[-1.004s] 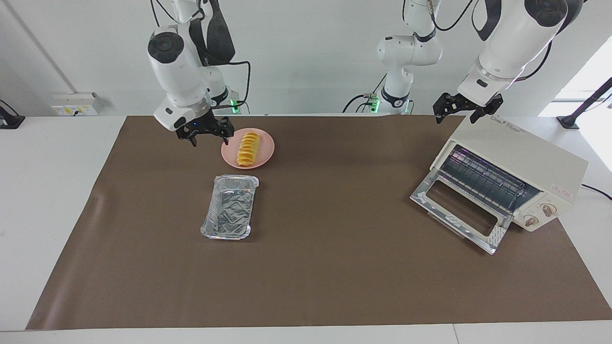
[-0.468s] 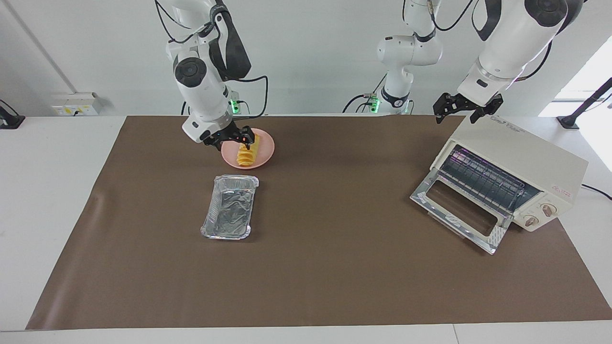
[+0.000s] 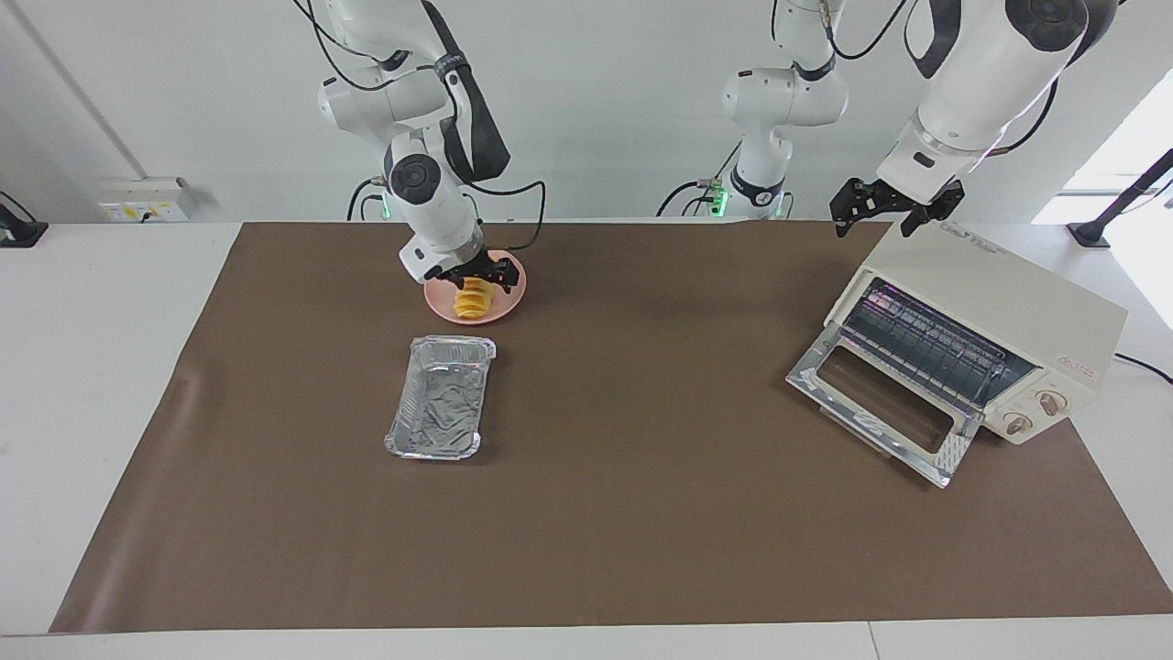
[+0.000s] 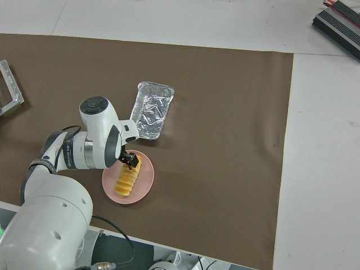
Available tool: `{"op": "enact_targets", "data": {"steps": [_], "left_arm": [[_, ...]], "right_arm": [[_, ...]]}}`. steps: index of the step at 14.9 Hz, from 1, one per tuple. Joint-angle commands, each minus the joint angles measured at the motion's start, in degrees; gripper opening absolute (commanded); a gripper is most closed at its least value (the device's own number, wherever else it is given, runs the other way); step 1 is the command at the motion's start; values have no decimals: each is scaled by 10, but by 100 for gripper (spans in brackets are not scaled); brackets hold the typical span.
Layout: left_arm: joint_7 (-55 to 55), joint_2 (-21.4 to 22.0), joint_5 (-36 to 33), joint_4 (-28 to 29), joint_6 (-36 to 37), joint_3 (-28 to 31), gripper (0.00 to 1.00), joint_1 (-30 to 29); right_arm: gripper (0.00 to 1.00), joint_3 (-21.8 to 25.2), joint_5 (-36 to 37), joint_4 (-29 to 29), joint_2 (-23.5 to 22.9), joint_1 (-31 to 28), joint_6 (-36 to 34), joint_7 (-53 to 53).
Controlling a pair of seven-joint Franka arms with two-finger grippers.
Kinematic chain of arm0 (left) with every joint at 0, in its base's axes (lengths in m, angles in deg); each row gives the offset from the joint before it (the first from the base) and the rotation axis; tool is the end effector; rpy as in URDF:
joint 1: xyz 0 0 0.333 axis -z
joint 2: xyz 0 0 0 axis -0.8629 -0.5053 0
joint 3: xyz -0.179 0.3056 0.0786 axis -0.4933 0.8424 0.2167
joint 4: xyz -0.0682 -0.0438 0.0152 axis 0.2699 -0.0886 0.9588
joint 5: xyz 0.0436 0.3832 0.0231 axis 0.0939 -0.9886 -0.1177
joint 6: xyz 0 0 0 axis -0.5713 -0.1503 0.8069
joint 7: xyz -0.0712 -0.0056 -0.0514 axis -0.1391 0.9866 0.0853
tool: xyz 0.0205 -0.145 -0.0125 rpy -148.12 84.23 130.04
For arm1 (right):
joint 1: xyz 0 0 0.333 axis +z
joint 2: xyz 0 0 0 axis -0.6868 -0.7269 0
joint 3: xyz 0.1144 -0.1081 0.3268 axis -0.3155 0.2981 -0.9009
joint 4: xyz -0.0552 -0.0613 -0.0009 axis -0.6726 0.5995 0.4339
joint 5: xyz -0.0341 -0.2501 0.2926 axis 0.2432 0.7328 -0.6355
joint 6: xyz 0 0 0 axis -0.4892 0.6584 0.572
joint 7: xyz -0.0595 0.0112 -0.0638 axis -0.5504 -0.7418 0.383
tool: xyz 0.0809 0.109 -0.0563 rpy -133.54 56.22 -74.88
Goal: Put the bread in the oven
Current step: 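Lower the right gripper and grasp the bread rolls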
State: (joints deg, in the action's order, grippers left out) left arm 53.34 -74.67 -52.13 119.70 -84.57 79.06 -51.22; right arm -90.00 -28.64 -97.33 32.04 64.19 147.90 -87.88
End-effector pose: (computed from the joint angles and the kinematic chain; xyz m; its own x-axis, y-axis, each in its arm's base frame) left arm 0.4995 -0.0711 0.6107 0.9788 -0.1023 -0.1772 -0.1095 -0.9935 -0.0313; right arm 0.3884 0.1790 0.3327 0.9516 -0.1778 -0.2508 -0.2047 -0.9751 -0.0853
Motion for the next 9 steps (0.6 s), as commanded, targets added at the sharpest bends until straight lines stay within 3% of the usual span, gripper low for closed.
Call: {"op": "enact_targets", "data": {"steps": [1,6,7,9], "left_arm": [[-2,5,-9,1,-2,-3,100,-6],[-2,5,-9,1,-2,-3,100,-6],[-2,6,-9,1,-2,-4,100,-6],[-2,5,-9,1,-2,-3,100,-6]], "right_arm": [[100,0,-14,-25,20,-2,8,3],[98,0,-14,-62,39,-2,21,7],[94,0,-14,-67,40,-2,26,7],[66,0,-15,-71,40,-2,27,7]]}}
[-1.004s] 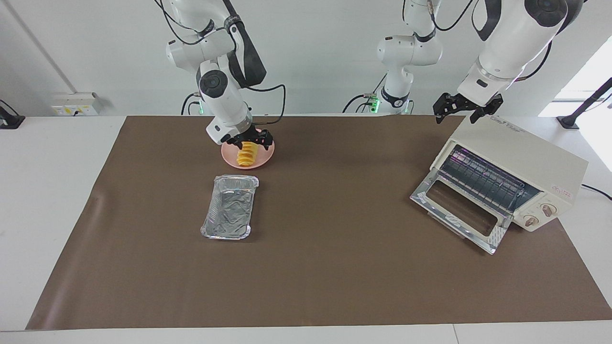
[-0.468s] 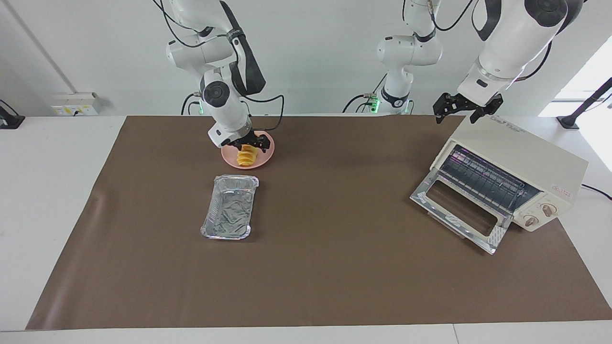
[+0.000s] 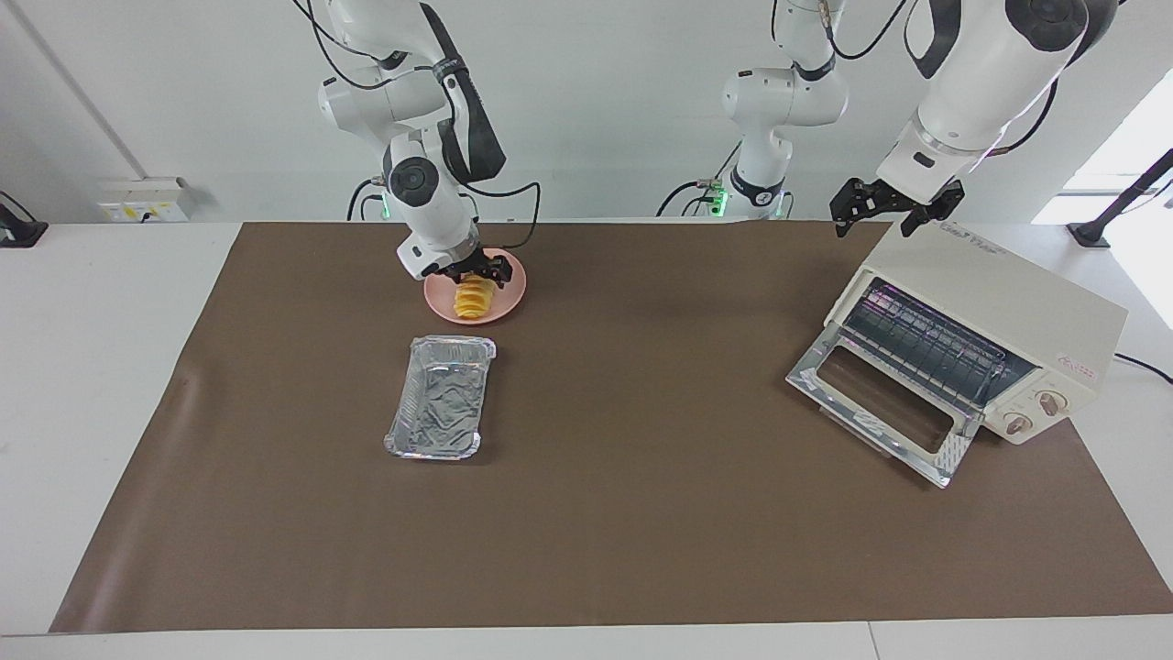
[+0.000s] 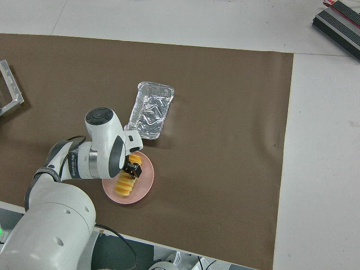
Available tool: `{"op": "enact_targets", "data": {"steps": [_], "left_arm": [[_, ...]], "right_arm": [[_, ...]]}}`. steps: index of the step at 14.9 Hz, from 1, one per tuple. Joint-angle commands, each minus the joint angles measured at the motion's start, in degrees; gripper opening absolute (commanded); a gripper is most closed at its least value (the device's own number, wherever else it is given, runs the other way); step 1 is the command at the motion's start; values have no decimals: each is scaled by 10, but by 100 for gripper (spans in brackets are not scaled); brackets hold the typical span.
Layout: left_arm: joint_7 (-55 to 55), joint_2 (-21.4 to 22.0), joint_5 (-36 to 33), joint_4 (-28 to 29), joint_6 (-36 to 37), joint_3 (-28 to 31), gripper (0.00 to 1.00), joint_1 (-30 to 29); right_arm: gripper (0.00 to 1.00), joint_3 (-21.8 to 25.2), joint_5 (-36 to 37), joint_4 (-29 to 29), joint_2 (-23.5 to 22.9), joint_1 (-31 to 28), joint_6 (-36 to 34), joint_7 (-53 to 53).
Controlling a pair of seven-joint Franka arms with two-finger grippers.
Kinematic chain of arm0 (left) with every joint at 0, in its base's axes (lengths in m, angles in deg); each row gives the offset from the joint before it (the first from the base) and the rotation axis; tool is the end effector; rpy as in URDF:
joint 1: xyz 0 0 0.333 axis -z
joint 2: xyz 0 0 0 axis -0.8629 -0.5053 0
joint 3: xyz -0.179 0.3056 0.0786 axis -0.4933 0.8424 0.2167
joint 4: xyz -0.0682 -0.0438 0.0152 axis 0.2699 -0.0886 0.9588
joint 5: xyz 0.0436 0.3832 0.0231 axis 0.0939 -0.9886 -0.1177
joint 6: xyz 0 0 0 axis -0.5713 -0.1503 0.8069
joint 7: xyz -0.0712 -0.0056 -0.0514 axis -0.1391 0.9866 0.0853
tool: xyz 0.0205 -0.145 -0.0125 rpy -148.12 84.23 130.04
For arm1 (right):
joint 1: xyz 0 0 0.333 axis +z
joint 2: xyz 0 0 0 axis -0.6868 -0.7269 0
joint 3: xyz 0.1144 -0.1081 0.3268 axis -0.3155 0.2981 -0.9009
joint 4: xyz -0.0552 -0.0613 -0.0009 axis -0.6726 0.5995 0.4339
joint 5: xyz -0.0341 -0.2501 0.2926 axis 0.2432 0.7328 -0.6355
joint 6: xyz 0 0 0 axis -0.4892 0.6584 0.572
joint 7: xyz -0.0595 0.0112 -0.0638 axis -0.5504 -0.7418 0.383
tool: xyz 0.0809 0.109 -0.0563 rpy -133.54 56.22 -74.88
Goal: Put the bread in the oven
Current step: 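Lift the bread rolls and carry them over the foil tray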
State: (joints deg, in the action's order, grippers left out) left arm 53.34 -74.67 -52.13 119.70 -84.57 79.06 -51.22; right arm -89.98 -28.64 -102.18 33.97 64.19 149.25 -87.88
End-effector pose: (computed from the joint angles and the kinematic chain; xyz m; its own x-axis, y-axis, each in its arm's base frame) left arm 0.4995 -0.0711 0.6107 0.9788 -0.1023 -0.1772 -0.1095 -0.9935 -0.0313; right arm 0.3629 0.1672 0.3159 0.9444 -0.1864 -0.2708 -0.2111 -0.9753 -0.0651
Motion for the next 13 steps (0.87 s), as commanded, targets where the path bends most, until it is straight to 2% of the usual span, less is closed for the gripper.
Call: {"op": "enact_targets", "data": {"steps": [1,3,4,7,9,11,13], "left_arm": [[-2,5,-9,1,-2,-4,100,-6],[-2,5,-9,1,-2,-3,100,-6],[-2,5,-9,1,-2,-3,100,-6],[-2,6,-9,1,-2,-3,100,-6],[-2,5,-9,1,-2,-3,100,-6],[-2,5,-9,1,-2,-3,100,-6],[-2,6,-9,1,-2,-3,100,-6]], "right_arm": [[46,0,-15,-23,21,-3,13,6],[5,0,-15,-24,21,-5,14,5],[0,0,-15,-23,21,-7,14,5],[0,0,-15,-18,29,-8,4,0],[0,2,-15,-13,64,-9,-44,2],[0,5,-9,36,77,-46,-104,19],[0,5,7,105,68,-77,-157,45]]}}
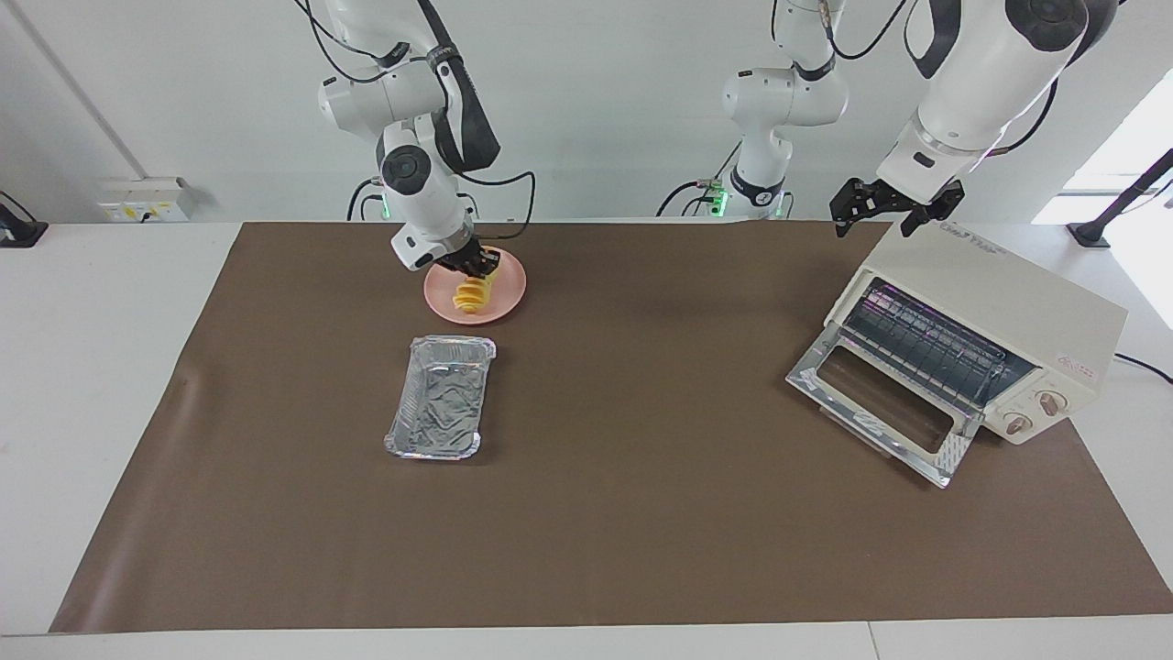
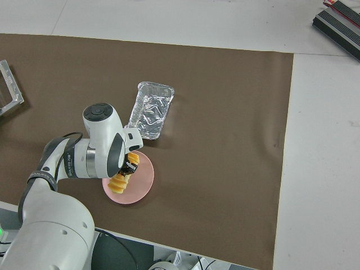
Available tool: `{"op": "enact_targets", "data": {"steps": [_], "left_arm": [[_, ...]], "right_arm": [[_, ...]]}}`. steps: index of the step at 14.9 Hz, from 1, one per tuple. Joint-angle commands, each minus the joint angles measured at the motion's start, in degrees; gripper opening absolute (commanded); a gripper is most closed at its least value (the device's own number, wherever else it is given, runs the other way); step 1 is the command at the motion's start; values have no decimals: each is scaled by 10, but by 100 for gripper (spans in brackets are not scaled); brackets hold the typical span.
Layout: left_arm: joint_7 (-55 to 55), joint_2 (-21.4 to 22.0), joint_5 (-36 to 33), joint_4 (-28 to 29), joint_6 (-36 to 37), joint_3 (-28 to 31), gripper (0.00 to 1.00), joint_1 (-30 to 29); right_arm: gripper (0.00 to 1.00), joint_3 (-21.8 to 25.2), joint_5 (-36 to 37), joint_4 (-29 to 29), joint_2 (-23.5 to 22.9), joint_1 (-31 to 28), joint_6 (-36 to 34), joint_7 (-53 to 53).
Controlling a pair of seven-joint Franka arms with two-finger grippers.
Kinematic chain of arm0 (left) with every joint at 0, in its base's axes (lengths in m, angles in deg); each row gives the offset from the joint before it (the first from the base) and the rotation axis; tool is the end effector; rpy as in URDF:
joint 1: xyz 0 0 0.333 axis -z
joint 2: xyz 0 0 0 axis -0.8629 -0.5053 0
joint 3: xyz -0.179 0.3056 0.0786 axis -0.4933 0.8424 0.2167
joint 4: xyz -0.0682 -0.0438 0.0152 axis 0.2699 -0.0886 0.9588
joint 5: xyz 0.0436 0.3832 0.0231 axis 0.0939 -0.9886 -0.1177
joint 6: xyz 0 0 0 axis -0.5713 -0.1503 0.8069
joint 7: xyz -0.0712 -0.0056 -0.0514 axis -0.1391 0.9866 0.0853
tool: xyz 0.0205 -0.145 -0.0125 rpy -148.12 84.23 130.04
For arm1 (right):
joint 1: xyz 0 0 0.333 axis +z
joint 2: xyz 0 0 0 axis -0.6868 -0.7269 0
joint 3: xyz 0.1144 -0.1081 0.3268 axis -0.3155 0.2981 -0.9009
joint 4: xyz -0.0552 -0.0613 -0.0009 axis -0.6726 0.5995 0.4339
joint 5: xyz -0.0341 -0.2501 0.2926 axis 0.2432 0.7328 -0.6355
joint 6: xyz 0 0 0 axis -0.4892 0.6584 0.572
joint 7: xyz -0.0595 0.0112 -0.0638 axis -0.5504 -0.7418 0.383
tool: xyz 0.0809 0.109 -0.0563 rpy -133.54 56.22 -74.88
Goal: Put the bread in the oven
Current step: 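Lift the bread rolls and carry them over the foil tray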
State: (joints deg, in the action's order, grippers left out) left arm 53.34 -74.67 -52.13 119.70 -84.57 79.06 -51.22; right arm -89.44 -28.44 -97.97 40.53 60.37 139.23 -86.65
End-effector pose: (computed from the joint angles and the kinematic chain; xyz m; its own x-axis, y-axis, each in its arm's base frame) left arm 0.4995 -0.0711 0.6107 0.9788 -0.1023 -0.1772 -0.1095 -0.9935 -0.0313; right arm 0.3693 0.1445 0.3809 0.9435 -0.1955 -0.2675 -0.2300 -0.9676 -0.1042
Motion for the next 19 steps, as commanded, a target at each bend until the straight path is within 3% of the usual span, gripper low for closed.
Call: {"op": "enact_targets", "data": {"steps": [1,5,8,12,19], "left_arm": [[-2,5,-9,1,-2,-3,100,-6],[-2,5,-9,1,-2,-3,100,-6],[-2,5,-9,1,-2,-3,100,-6],[-2,5,-9,1,-2,-3,100,-6],[-2,6,-9,1,-2,-3,100,-6]], "right_arm": [[0,-1,33,103,-14,-57,-68,45],[0,-3,52,244,-107,-75,-58,78],[0,-4,52,317,-186,-68,-16,110],[0,-4,52,316,-238,-73,56,230],[0,-5,49,300,-304,-54,124,228]]}}
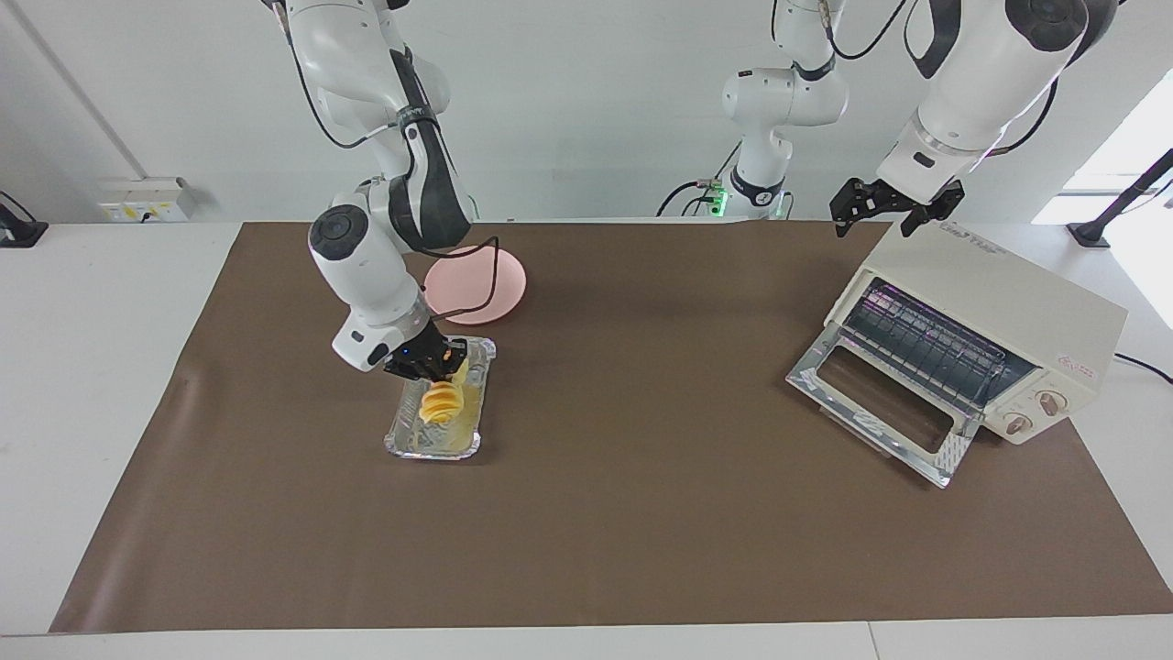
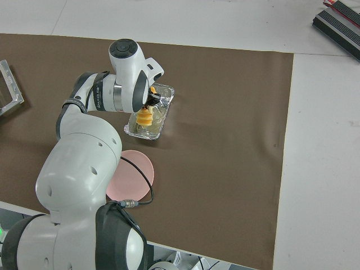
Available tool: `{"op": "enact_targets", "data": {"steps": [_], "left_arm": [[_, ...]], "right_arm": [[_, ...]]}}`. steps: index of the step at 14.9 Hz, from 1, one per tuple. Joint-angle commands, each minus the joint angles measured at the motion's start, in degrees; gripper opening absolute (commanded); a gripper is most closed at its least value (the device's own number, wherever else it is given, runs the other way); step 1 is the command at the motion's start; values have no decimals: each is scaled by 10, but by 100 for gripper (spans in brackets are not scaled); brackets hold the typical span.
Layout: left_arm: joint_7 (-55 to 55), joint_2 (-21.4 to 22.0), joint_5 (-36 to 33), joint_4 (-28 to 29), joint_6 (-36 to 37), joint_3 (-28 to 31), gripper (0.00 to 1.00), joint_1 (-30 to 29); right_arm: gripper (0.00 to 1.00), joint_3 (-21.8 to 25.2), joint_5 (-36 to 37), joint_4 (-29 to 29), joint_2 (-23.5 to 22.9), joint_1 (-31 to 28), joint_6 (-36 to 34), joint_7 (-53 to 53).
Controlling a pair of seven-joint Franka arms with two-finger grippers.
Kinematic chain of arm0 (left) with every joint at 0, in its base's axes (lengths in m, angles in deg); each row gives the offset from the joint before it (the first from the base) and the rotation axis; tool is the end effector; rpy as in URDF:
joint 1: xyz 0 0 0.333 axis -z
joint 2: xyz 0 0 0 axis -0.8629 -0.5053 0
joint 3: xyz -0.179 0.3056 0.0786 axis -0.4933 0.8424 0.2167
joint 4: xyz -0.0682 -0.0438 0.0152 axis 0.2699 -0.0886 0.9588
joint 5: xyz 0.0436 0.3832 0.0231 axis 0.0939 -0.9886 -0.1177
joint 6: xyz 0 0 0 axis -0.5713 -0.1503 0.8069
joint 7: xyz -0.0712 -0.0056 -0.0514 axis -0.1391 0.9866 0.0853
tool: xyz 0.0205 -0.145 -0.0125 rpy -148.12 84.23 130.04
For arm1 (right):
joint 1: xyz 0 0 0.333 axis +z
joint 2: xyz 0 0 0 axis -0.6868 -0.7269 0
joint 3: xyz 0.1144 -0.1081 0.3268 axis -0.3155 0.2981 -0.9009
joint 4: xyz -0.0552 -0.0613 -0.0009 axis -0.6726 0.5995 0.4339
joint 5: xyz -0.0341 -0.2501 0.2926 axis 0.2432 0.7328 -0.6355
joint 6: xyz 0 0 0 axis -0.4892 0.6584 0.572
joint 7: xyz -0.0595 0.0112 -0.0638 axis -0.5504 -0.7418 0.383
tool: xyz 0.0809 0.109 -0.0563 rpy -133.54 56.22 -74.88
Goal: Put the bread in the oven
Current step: 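Lower the bread into the foil tray and open the right gripper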
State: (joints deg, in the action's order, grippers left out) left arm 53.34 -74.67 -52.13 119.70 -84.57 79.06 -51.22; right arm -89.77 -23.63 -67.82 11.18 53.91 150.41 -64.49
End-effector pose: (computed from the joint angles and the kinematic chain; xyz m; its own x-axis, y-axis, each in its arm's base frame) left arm 0.4995 -0.0711 0.6107 0.9788 -0.1023 -0.1772 -0.1095 -0.9935 -0.0313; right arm 0.5979 0.1356 0.3585 0.9957 0.0929 0.0030 0.0924 -0.9851 -0.1448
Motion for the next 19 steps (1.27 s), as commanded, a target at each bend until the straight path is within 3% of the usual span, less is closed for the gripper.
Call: {"op": "enact_targets", "data": {"steps": [1,2,3,4,5,9,15,19], "left_arm": [[-2,5,-9,1,-2,-3,100,-6],[-2,5,-9,1,-2,-3,100,-6],[-2,5,-9,1,-2,-3,100,-6],[-2,5,-9,1,-2,-3,100,-6],[-2,5,-9,1,-2,-3,100,-6],[-2,5,-9,1,-2,-3,100,-6],[-2,6,-9,1,-2,-3,100,-6],[-2,5,-9,1,-2,-4,100,-6]], "right_arm": [[0,-1,1,-5,-13,12,17,6],[2,-1,1,-5,-14,12,16,7],[45,-1,3,-3,-14,11,8,10],[96,0,6,0,-12,6,-2,11],[100,2,9,5,-8,5,-16,13],[100,4,54,45,16,-50,-92,62],[100,3,21,-37,39,-80,-66,62],[100,3,-7,-40,36,-80,-66,61]]}}
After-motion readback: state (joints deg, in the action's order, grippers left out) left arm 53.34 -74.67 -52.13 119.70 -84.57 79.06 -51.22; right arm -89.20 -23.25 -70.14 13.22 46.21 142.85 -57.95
